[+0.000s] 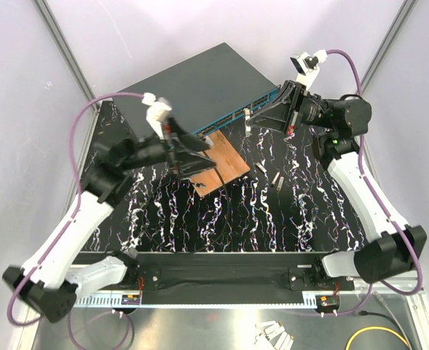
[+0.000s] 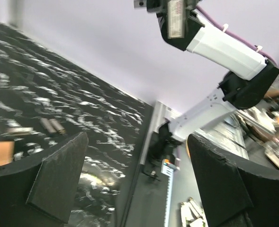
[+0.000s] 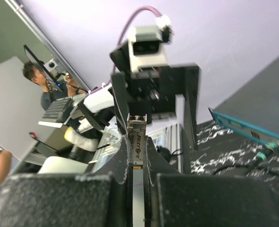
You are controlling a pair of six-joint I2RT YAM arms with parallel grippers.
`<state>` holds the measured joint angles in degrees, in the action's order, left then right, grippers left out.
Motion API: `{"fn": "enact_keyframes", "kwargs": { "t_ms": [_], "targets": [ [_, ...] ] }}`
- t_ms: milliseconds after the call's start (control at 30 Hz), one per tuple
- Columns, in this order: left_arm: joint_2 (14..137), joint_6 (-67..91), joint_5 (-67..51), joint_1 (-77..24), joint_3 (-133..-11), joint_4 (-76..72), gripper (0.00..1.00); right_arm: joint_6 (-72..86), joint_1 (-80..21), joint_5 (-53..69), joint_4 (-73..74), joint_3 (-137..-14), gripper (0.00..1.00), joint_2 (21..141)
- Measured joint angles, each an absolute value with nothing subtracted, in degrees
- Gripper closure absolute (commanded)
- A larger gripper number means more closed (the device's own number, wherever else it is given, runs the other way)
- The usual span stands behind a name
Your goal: Insert the plug into the switch port
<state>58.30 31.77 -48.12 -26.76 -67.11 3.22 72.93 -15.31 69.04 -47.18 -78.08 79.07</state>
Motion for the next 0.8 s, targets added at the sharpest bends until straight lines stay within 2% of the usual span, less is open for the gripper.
{"fn": "enact_keyframes", "kwargs": {
  "t_ms": [200, 467, 567, 800],
  "targets": [
    [64.34, 33.56, -46.83, -34.02, -68.66, -3.27, 0.16, 64.93, -18.9, 64.42, -41.28, -78.06, 1.0, 76.07],
    [69.76, 37.69, -46.33, -37.58, -72.05, -15.27, 0.21, 59.96, -21.56, 59.94, -36.64, -74.67, 1.0, 76.07],
    [70.83, 38.54, -45.76, -38.3, -73.36, -17.72, 0.25, 59.64, -22.11, 58.87, -36.58, -73.63, 1.0, 76.07],
    [72.29, 39.99, -44.27, -38.2, -74.13, -19.16, 0.51, 59.35, -22.85, 57.67, -37.32, -73.6, 1.0, 75.9]
  ]
}}
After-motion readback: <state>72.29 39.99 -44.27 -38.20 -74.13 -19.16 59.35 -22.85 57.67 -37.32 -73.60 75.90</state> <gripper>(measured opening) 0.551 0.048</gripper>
